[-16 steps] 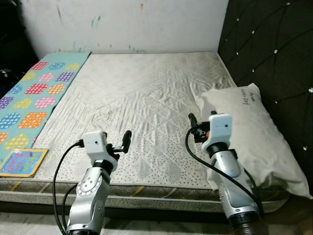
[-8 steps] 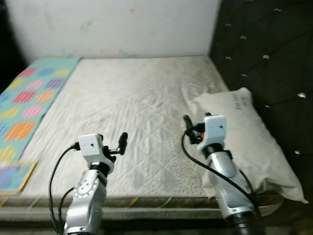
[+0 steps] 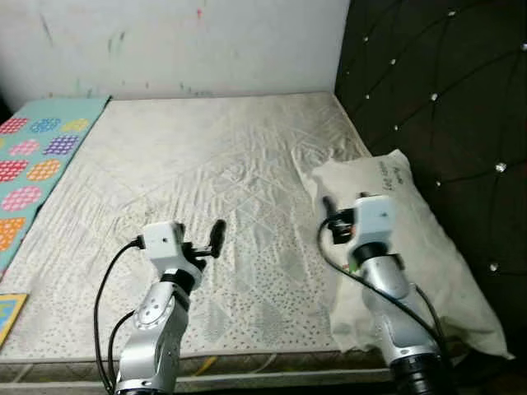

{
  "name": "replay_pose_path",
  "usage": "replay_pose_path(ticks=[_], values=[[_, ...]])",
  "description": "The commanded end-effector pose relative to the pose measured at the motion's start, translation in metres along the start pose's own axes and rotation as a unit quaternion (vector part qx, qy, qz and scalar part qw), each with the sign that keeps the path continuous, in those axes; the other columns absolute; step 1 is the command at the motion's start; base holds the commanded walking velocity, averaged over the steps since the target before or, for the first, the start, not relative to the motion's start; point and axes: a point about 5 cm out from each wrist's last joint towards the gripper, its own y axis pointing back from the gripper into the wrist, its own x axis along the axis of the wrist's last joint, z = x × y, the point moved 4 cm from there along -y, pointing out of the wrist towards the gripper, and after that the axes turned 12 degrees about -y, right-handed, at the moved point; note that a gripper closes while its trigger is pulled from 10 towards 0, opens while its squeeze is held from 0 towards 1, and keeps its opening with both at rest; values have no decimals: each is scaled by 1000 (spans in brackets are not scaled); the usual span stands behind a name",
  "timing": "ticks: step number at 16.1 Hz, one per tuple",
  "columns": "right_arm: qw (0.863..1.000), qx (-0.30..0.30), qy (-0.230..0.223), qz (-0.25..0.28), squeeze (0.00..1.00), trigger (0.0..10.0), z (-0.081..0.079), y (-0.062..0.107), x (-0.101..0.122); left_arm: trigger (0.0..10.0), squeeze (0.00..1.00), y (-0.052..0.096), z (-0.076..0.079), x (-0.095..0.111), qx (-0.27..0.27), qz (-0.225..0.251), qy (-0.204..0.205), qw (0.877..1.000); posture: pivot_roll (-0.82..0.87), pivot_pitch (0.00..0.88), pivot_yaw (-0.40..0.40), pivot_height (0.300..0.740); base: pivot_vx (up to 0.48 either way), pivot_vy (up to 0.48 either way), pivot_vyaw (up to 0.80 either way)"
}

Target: Clean up the room

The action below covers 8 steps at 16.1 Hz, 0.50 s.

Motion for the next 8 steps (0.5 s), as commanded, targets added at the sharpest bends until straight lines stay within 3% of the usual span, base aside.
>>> replay_pose_path(ticks=[1, 3, 8], values=[[1000, 11, -5, 3, 0, 10000, -9, -2, 1, 10000, 0, 3, -10, -1, 15, -5, -1, 1000, -128, 0, 26, 740, 0, 0, 0], [1000, 9, -4, 4, 0, 10000, -8, -2, 1, 10000, 0, 4, -10, -2, 16, -6, 0, 1000, -129, 0, 29, 740, 0, 133, 0], [1000, 14, -4, 4, 0, 10000, -10, -1, 0, 10000, 0, 4, -9, -1, 18, -8, 3, 1000, -130, 0, 26, 740, 0, 373, 0]])
